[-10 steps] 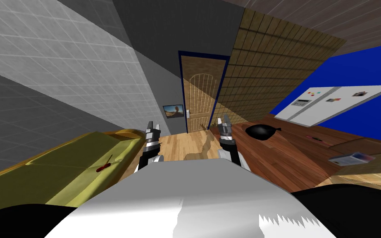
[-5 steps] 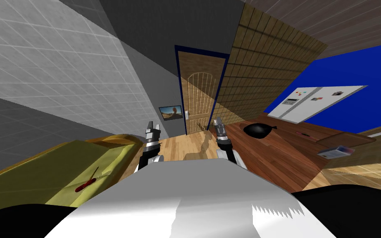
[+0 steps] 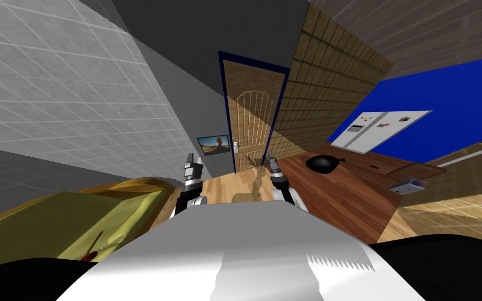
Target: Pull the door open
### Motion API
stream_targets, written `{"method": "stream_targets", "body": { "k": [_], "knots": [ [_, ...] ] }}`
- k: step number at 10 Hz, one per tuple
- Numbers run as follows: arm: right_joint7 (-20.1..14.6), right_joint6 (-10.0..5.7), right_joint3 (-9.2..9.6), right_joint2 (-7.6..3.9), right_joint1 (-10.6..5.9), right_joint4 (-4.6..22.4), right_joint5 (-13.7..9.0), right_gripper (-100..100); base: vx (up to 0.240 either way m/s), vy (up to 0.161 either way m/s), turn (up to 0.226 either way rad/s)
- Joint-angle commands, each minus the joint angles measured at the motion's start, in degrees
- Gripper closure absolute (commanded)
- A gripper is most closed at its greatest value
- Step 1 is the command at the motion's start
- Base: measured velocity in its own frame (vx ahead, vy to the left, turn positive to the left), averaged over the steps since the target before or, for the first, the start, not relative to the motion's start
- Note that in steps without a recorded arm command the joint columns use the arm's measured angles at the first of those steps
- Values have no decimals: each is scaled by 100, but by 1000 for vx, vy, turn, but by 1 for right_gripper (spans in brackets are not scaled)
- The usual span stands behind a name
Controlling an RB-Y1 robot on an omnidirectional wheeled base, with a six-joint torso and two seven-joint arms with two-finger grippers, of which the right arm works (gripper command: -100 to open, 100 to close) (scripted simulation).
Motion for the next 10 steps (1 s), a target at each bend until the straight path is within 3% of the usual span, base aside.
{"method": "stream_targets", "body": {
  "k": [1, 10],
  "knots": [
    [91, -7, 36, -45, -16, 84, 164, -100, 137, 61, -94],
    [694, -141, 270, -196, -290, 922, 1243, -100, 114, 94, -113]
  ]
}}
